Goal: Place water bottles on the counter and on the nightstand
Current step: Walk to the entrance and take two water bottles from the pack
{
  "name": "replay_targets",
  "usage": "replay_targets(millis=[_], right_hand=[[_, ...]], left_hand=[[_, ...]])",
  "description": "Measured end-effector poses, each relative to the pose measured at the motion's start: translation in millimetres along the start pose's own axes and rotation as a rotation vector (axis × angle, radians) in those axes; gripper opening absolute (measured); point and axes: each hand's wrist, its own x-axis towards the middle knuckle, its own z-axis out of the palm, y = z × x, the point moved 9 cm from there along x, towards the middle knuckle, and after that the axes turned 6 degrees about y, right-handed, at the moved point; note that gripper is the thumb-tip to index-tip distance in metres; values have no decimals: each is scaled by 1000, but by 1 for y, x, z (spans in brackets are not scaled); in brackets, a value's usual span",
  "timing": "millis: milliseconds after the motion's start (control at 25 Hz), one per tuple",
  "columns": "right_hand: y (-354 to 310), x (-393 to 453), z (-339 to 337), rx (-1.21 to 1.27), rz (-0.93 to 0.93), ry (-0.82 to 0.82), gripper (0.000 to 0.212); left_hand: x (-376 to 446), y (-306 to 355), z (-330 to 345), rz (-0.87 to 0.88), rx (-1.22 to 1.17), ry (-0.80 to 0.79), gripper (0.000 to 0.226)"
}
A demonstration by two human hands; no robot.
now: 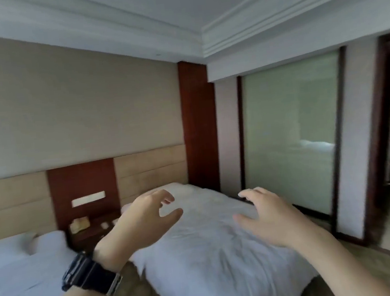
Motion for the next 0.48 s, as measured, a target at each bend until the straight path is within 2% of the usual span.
replay_targets(millis=[240, 480], right_hand=[[136, -31, -75, -158, 225, 106, 65], [222, -59, -108, -298, 458, 150, 65]], left_hand=[[84, 127, 109, 242, -176, -75, 34], [134, 216, 199, 432, -349, -165, 29]])
